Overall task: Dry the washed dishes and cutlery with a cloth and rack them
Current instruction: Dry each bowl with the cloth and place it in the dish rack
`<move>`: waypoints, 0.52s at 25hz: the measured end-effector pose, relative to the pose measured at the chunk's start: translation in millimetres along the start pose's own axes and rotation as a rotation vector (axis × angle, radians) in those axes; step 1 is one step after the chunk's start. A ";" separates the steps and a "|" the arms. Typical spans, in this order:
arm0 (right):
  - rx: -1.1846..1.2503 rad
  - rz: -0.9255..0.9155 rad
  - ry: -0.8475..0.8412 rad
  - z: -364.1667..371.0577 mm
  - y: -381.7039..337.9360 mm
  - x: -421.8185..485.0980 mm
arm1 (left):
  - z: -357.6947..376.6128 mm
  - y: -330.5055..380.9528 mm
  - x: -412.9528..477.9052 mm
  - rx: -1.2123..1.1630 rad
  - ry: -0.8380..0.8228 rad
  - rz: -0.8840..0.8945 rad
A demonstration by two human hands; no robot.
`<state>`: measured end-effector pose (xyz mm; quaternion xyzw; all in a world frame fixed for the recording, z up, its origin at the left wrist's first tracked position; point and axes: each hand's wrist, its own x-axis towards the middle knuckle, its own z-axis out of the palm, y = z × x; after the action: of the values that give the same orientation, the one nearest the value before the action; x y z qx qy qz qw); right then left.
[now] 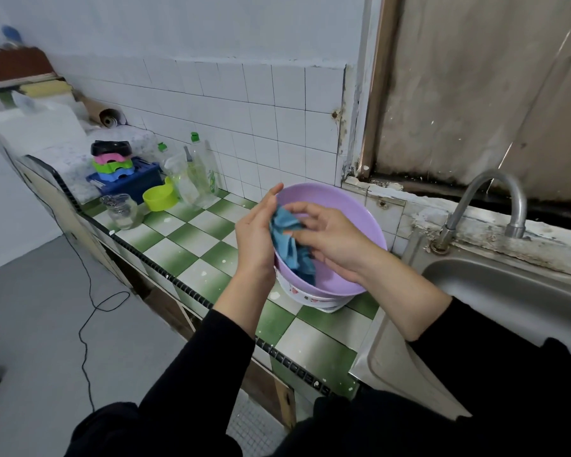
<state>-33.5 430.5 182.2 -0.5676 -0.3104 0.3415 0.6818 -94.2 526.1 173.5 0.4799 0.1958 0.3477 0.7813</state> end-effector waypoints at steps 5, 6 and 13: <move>-0.890 -0.015 -0.625 -36.0 -29.7 0.0 | -14.3 11.8 15.0 0.036 0.082 -0.147; -1.107 -0.034 -0.690 -43.0 -37.2 3.1 | -14.9 14.6 15.6 0.059 0.059 -0.170; -1.233 -0.227 -0.526 -57.3 -61.6 28.1 | -12.6 25.6 9.5 0.180 -0.253 -0.469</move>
<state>36.0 413.7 234.6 -0.7145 -0.6616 0.1549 0.1668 -104.9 548.4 190.6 0.5286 0.2324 0.0760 0.8129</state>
